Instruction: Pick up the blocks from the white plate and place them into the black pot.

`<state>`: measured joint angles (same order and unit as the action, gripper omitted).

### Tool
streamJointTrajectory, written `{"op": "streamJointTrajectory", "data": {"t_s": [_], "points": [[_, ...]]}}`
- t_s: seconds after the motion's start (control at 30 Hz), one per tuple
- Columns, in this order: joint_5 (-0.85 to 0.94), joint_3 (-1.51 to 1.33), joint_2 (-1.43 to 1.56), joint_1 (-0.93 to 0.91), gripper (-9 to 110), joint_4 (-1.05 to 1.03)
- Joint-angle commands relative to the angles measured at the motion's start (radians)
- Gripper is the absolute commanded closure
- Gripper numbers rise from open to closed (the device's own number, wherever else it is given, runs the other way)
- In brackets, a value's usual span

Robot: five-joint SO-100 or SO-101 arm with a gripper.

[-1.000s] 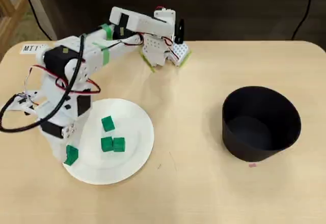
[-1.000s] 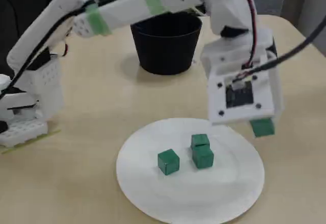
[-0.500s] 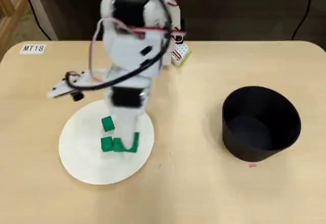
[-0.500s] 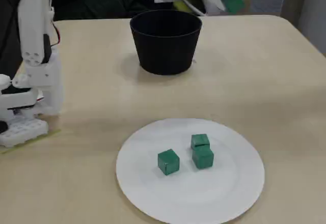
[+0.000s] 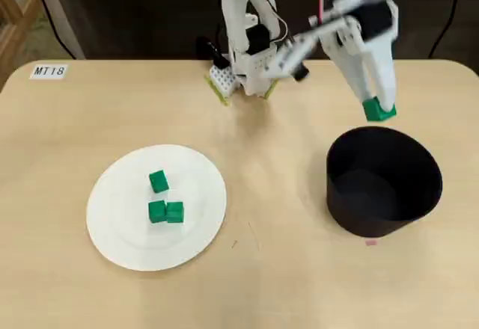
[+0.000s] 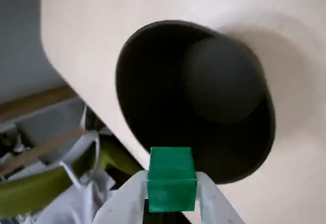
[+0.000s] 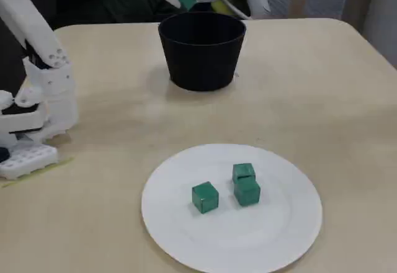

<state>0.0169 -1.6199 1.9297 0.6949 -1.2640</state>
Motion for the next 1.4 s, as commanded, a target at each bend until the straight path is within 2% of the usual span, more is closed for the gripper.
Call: {"op": "streamJointTrajectory", "data": {"t_s": [0.0,0.43,0.6,0.73,0.8,0.97,1.17,1.37], "points": [[0.017,-0.003,-0.029,0.037,104,0.049],[0.051,0.02,-0.176,-0.025,103,0.146],[0.103,0.023,-0.181,-0.055,79,0.138],[0.107,0.028,-0.169,-0.083,71,0.126],[0.109,0.031,-0.166,-0.097,74,0.124],[0.091,0.037,-0.137,-0.173,104,0.115],[0.098,0.041,-0.097,-0.364,104,0.104],[-0.002,0.046,-0.094,-0.623,104,0.069]]}}
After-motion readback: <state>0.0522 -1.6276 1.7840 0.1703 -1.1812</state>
